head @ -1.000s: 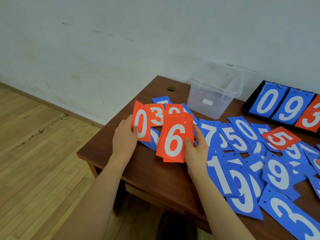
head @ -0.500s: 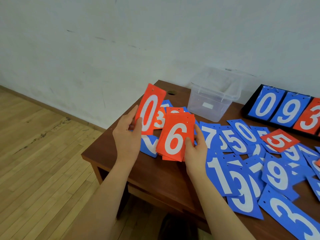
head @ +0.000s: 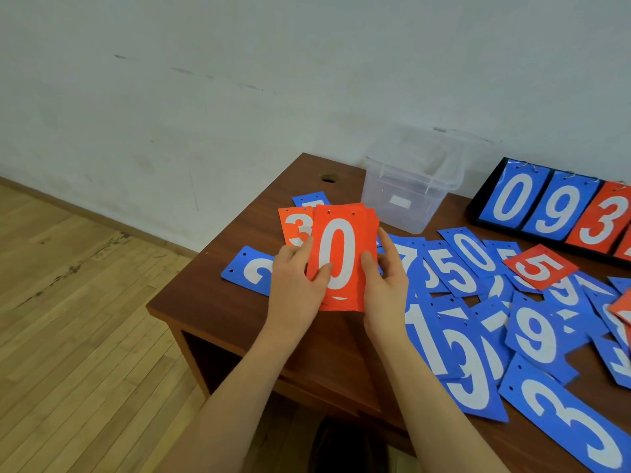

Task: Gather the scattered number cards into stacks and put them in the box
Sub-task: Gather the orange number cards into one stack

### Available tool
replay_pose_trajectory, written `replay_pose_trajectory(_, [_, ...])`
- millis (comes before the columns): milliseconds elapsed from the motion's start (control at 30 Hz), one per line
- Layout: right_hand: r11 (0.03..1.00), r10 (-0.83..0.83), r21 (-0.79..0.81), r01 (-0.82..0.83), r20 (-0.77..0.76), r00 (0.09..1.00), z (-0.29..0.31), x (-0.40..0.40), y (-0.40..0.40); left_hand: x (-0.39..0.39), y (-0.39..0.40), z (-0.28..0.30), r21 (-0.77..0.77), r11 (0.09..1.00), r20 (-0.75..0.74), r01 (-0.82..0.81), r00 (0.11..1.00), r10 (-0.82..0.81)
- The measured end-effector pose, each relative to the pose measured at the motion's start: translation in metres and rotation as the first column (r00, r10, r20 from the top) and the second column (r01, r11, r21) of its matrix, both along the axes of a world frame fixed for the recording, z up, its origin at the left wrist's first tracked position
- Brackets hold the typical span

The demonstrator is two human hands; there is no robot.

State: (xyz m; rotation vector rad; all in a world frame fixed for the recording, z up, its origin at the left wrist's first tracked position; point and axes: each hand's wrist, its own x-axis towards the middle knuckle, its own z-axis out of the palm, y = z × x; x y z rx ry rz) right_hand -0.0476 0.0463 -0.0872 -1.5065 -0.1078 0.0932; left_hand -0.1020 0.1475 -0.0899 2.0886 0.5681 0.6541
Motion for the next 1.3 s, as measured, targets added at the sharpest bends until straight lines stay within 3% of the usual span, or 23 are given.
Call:
replay_pose_trajectory(167, [0.998,-0.056,-0.03,0.057,0.026,0.998,-0.01,0.015,-0.005,0.022,0.014,-0.008,0.057,0.995,-0.055,-0.087,0.994,0.09])
replay_pose_trajectory(367, [0.989,-0.119,-0.085,0.121,0.032,0.992,-0.02,0.054,-0.012,0.077,0.047,-0.021,0.313,0.947,-0.435,-0.068,0.876,0.207])
replay_pose_trajectory(567, [0.987,-0.115,-0.107,0.118,0.035,0.993,-0.027,0.08,-0.009,0.113,0.054,-0.031,0.334,0.942,-0.509,-0.047,0.832,0.222])
replay_pose_trajectory(700, [0.986,-0.118,-0.118,0.119,0.017,0.993,-0.034,0.086,-0.007,0.114,0.062,-0.029,0.228,0.967,-0.404,-0.111,0.893,0.198])
replay_pose_trajectory(833, [0.985,-0.123,-0.119,0.124,0.017,0.992,-0.037,0.083,-0.004,0.102,0.066,-0.025,0.045,0.994,-0.113,-0.1,0.988,0.105])
replay_pose_trajectory(1100, [0.985,-0.14,-0.097,0.142,0.033,0.99,-0.022,0.069,-0.003,0.07,0.071,0.003,-0.018,0.977,0.253,-0.214,0.944,0.212])
replay_pose_trajectory(1200, [0.988,-0.135,-0.069,0.138,0.038,0.99,-0.016,0.06,-0.002,0.056,0.063,0.014,-0.126,0.982,0.334,-0.139,0.927,0.174])
replay_pose_trajectory(1300, [0.994,-0.104,-0.022,0.104,0.033,0.994,-0.01,0.05,-0.001,0.043,0.047,0.017,-0.17,0.985,0.299,-0.009,0.952,0.061])
